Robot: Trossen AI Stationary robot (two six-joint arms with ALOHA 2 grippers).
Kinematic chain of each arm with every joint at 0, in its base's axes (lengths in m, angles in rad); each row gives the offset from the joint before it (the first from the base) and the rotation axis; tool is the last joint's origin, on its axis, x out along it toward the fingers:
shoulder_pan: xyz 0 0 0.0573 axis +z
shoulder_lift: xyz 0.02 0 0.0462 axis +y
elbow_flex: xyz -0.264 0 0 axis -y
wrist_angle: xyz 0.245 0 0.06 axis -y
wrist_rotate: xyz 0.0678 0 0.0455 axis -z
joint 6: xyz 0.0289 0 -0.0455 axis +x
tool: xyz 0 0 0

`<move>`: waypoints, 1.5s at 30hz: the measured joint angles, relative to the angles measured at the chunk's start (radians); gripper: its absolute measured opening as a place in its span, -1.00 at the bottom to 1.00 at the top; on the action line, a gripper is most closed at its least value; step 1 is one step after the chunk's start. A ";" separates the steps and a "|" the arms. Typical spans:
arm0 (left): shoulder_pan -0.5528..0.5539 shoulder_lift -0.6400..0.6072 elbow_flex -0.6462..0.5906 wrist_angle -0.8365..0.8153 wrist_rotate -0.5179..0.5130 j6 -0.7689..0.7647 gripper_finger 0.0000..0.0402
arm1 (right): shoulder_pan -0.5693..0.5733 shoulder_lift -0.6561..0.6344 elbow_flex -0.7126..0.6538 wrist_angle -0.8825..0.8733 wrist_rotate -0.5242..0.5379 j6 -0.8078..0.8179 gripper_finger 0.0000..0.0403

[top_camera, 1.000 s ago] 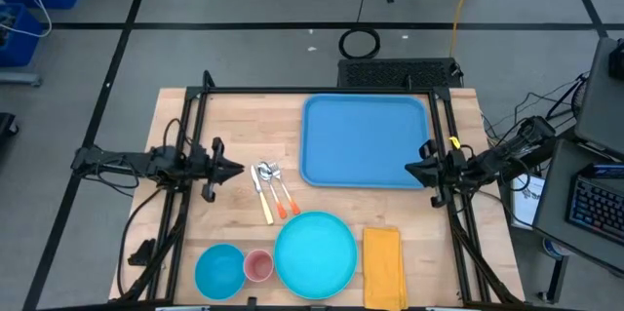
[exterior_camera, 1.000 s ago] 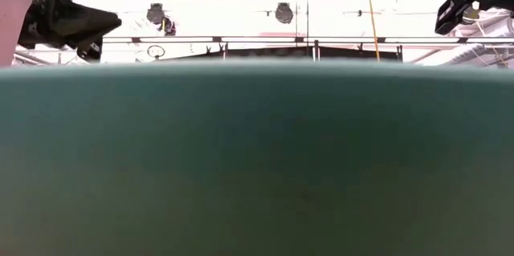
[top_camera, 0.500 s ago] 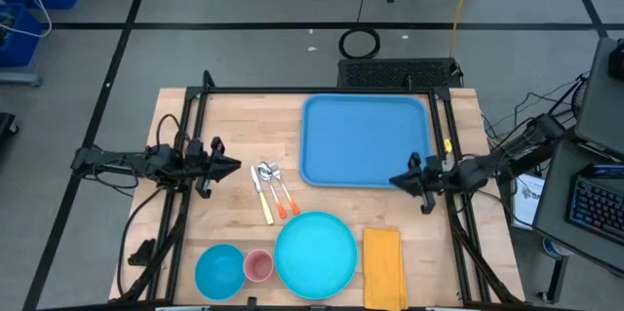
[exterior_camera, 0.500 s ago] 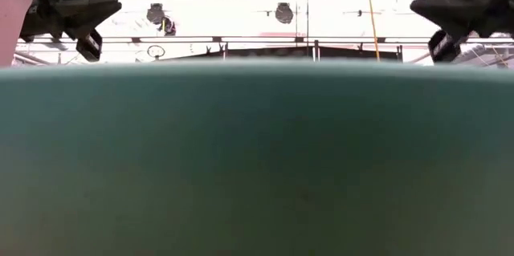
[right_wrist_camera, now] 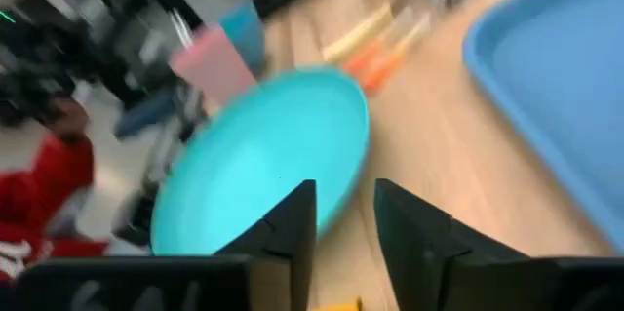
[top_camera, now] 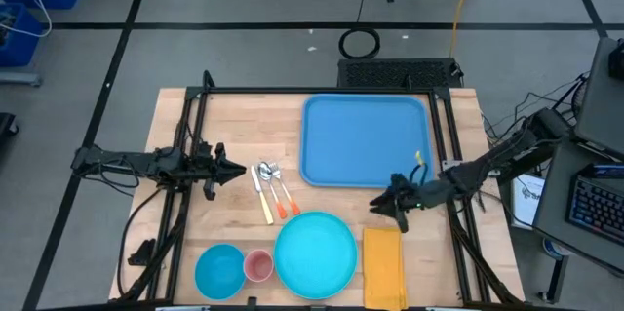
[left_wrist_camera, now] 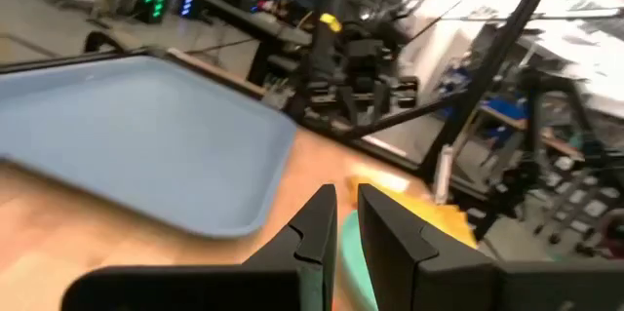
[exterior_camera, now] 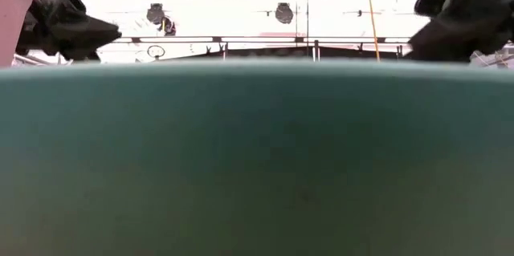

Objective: Set up tray
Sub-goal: Put the light blue plate onto the blue tray

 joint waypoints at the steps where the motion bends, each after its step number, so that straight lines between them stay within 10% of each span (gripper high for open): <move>1: 0.000 0.000 0.000 -0.005 -0.008 -0.002 -0.76 | -0.008 0.036 0.036 -0.015 -0.031 0.012 -0.42; 17: 0.000 0.007 0.000 -0.013 -0.029 -0.040 -0.76 | -0.105 0.467 0.354 -0.148 -0.350 0.142 0.21; 45: 0.000 0.007 0.000 -0.034 -0.035 -0.020 -0.76 | -0.154 0.662 0.461 -0.173 -0.383 0.114 -0.05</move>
